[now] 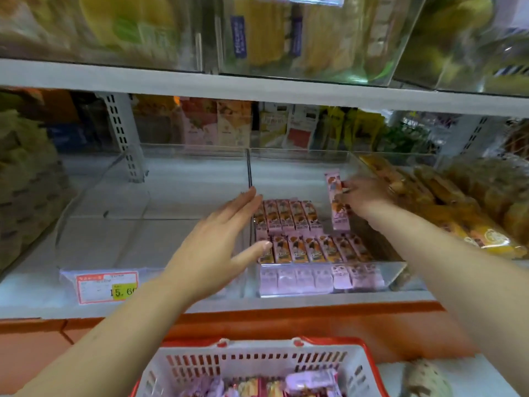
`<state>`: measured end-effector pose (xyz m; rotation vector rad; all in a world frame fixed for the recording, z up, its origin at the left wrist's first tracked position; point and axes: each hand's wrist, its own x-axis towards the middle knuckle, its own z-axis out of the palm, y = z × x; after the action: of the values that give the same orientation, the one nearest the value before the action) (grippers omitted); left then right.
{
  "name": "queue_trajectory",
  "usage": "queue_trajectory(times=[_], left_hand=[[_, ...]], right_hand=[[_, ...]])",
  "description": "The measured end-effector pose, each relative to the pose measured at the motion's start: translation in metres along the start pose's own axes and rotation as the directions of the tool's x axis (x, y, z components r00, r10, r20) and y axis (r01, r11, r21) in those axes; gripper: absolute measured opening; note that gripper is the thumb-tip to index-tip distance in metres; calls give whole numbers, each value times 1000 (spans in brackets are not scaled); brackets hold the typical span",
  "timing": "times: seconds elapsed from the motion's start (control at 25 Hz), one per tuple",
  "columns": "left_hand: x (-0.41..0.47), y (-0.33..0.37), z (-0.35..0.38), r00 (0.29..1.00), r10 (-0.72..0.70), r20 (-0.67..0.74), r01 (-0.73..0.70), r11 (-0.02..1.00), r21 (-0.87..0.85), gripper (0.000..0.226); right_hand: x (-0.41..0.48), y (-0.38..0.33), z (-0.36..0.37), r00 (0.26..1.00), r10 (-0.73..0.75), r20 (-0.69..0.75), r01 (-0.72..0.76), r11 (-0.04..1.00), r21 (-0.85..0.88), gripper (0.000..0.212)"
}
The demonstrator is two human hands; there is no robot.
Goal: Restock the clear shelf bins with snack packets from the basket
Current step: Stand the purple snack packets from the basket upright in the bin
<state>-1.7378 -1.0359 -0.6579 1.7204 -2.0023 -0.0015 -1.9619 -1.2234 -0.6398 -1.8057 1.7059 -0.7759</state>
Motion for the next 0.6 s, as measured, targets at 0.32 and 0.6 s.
queue_trajectory(times=[0.32, 0.6], left_hand=[[2, 1, -2, 998, -35, 48, 36, 999, -9, 80], [-2, -1, 1, 999, -41, 16, 41, 999, -32, 79]], right_hand=[[44, 11, 43, 985, 158, 69, -99, 845, -525, 15], [15, 1, 24, 987, 102, 125, -39, 901, -432, 29]])
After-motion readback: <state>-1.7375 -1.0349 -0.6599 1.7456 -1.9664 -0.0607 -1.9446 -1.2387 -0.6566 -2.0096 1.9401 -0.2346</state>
